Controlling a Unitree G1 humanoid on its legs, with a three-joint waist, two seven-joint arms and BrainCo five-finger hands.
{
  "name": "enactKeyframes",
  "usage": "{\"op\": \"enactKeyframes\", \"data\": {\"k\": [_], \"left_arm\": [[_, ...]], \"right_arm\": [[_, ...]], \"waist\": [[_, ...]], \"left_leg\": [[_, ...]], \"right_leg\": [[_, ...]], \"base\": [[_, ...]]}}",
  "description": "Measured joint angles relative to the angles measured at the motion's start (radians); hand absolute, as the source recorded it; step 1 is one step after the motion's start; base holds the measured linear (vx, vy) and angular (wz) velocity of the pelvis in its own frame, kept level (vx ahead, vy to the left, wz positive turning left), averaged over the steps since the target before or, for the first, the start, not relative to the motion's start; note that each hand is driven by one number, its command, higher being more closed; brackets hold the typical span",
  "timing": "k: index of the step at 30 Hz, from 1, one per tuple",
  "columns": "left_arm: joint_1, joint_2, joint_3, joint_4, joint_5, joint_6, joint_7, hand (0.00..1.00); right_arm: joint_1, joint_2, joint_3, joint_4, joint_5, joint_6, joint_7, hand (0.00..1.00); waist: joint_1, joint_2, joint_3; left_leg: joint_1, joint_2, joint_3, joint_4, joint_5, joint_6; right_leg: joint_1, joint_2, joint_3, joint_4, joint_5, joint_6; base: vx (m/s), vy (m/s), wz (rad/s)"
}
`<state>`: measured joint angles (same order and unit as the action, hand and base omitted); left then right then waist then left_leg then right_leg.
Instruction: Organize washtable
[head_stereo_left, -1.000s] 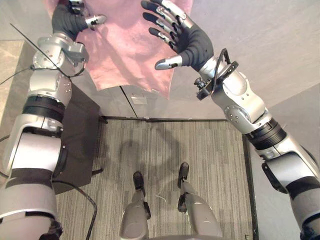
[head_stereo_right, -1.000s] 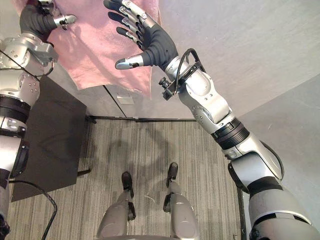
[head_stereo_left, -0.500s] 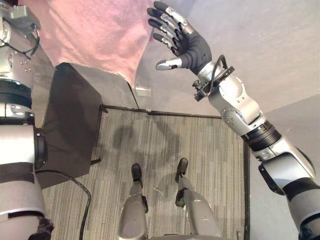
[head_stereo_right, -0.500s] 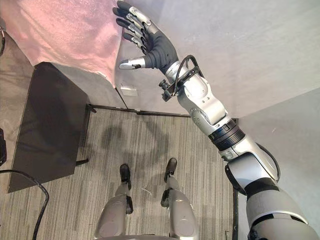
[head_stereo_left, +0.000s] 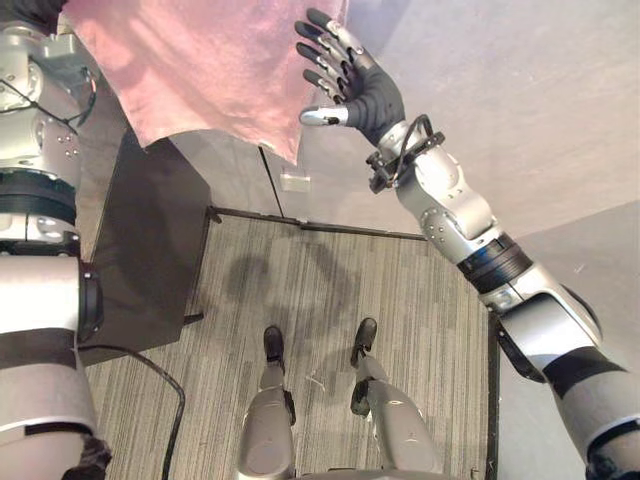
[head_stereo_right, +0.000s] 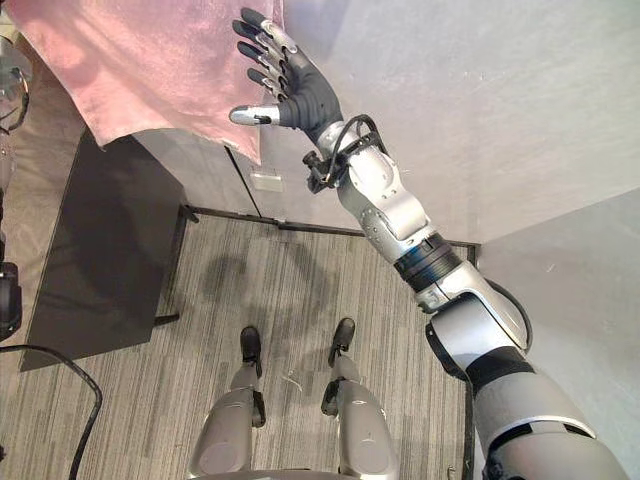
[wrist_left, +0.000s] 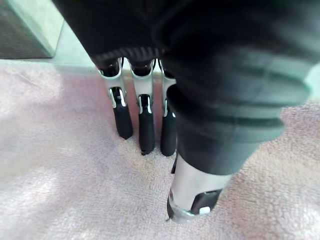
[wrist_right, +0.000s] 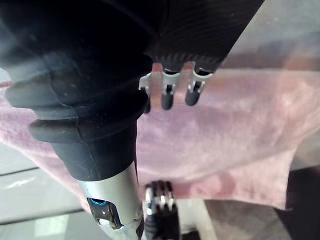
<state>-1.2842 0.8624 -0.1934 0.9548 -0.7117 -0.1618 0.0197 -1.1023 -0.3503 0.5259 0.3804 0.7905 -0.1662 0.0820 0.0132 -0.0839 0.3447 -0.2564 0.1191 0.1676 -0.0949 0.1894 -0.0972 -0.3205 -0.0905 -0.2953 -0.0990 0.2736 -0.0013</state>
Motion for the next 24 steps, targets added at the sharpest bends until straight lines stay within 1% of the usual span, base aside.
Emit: {"op": "enactKeyframes", "data": {"k": [5, 9, 12, 14, 15, 17, 19, 20, 22, 24], "left_arm": [[0.008, -0.027, 0.000, -0.001, 0.009, 0.000, -0.002, 0.00], [0.008, -0.043, -0.002, -0.002, 0.010, 0.000, -0.013, 0.00], [0.008, -0.062, -0.002, -0.002, 0.010, 0.000, -0.019, 0.00], [0.026, -0.065, -0.002, -0.013, 0.009, 0.000, -0.019, 0.00], [0.045, -0.065, -0.001, -0.024, 0.009, 0.000, -0.020, 0.00], [0.091, -0.065, 0.001, -0.046, 0.009, 0.000, -0.022, 0.00], [0.154, -0.064, 0.018, -0.046, 0.009, 0.002, -0.022, 0.00], [0.174, -0.064, 0.028, -0.046, 0.009, 0.002, -0.025, 0.00], [0.233, -0.053, 0.102, -0.046, 0.005, 0.006, -0.039, 0.00], [0.278, -0.049, 0.160, -0.049, -0.011, 0.006, -0.040, 0.00]], "right_arm": [[-0.011, 0.030, -0.001, 0.001, -0.009, 0.000, 0.000, 0.00], [-0.034, 0.081, -0.001, 0.062, -0.014, 0.002, -0.013, 0.00], [-0.055, 0.090, -0.006, 0.080, -0.015, 0.002, -0.019, 0.00], [-0.086, 0.093, -0.025, 0.130, -0.016, 0.002, -0.023, 0.00], [-0.095, 0.090, -0.053, 0.156, -0.017, 0.006, -0.028, 0.00], [-0.099, 0.046, -0.109, 0.183, -0.018, 0.016, -0.052, 0.00], [-0.098, -0.055, -0.185, 0.235, -0.020, 0.019, -0.063, 0.00], [-0.090, -0.077, -0.208, 0.244, -0.020, 0.021, -0.066, 0.00], [-0.031, -0.151, -0.286, 0.243, -0.017, 0.021, -0.088, 0.00], [0.046, -0.171, -0.350, 0.230, -0.015, 0.019, -0.104, 0.00]], "waist": [[0.003, 0.000, 0.000], [0.004, 0.000, 0.000], [0.007, 0.002, -0.001], [0.005, 0.003, -0.002], [0.005, 0.006, -0.003], [0.006, 0.014, -0.007], [0.008, 0.032, -0.009], [0.009, 0.037, -0.011], [0.004, 0.039, -0.013], [0.003, 0.041, -0.013]], "left_leg": [[0.008, -0.001, 0.000, 0.000, 0.000, 0.000], [0.009, -0.001, -0.001, 0.000, 0.000, 0.000], [0.010, -0.001, -0.003, 0.000, 0.001, 0.000], [0.013, -0.002, -0.004, 0.000, 0.001, 0.000], [0.016, -0.003, -0.004, 0.000, 0.001, 0.000], [0.018, -0.007, -0.005, 0.000, 0.001, 0.000], [0.018, -0.017, -0.008, 0.000, 0.004, 0.005], [0.018, -0.019, -0.009, 0.000, 0.004, 0.005], [0.022, -0.019, -0.007, 0.000, 0.003, 0.004], [0.030, -0.016, -0.001, 0.000, 0.003, 0.004]], "right_leg": [[0.007, -0.001, 0.001, 0.000, 0.000, 0.000], [0.007, -0.001, 0.001, 0.000, 0.002, -0.003], [0.010, -0.001, -0.001, 0.000, 0.002, -0.003], [0.014, -0.003, -0.003, 0.000, 0.002, -0.003], [0.017, -0.003, -0.003, 0.000, 0.002, -0.003], [0.021, -0.008, -0.006, 0.000, 0.001, -0.003], [0.024, -0.018, -0.006, 0.000, 0.002, -0.003], [0.025, -0.020, -0.006, 0.000, 0.002, -0.003], [0.029, -0.019, -0.003, 0.000, -0.001, 0.001], [0.031, -0.016, 0.005, 0.000, -0.002, 0.001]], "base": [[-0.06, -0.002, -0.01], [-0.06, -0.007, -0.01], [-0.06, -0.003, 0.02], [-0.06, 0.002, 0.03], [-0.06, 0.007, 0.05], [-0.05, 0.011, 0.06], [-0.06, 0.023, 0.07], [-0.06, 0.019, 0.05], [-0.05, -0.003, -0.01], [-0.04, -0.022, -0.11]]}}
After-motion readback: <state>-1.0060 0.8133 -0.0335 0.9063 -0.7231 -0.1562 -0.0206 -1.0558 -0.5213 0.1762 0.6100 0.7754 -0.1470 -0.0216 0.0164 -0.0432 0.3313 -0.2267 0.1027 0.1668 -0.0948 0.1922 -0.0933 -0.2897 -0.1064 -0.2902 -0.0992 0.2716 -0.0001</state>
